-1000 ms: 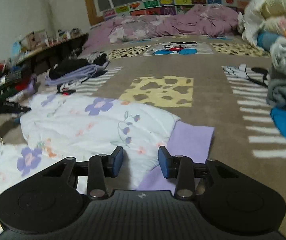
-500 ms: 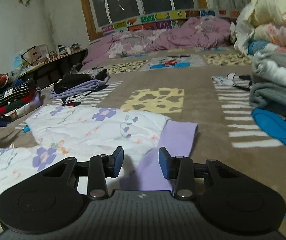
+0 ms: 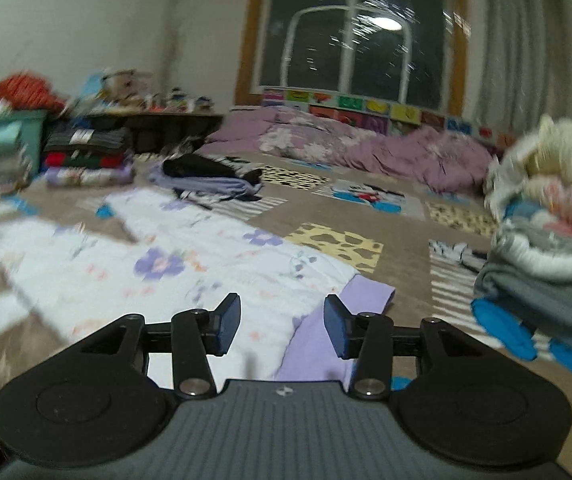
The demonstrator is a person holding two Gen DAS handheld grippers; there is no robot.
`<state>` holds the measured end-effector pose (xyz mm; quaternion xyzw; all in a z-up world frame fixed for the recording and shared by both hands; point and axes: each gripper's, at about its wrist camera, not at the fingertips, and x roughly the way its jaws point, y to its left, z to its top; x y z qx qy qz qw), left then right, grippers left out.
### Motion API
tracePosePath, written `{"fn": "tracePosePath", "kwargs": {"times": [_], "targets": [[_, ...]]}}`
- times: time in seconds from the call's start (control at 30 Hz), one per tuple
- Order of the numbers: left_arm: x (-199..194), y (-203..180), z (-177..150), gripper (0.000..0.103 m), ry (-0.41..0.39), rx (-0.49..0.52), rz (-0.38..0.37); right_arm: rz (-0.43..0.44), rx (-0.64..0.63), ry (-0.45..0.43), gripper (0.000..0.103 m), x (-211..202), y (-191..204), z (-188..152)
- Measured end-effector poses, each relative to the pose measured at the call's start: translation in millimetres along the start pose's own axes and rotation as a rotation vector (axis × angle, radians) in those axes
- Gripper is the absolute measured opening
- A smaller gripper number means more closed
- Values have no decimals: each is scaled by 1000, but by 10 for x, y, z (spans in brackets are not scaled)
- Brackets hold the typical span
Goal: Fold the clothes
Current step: 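Grasp the garment edge with the right tool while the left tool grasps the other edge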
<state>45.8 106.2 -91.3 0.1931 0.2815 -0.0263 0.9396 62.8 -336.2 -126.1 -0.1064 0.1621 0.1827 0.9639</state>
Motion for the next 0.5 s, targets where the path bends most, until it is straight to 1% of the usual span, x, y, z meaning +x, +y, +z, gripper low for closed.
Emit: {"fn": "tracePosePath", "kwargs": {"times": [0.07, 0.1, 0.2, 0.3, 0.4, 0.5], "targets": [[-20, -138, -75, 72, 6, 106, 26, -6, -79, 16, 47, -68, 96, -41], [-27, -183, -112, 72, 6, 142, 28, -8, -115, 24, 47, -87, 139, -61], [-28, -283, -217, 73, 7, 224, 27, -16, -232, 58, 48, -122, 284, -125], [-8, -361, -309, 73, 7, 306, 44, -4, -338, 103, 48, -116, 443, -199], [11, -456, -394, 73, 6, 396, 74, 16, -418, 142, 48, -128, 582, -259], [64, -533, -469, 72, 5, 468, 90, 16, -451, 176, 48, -126, 624, -320]]}}
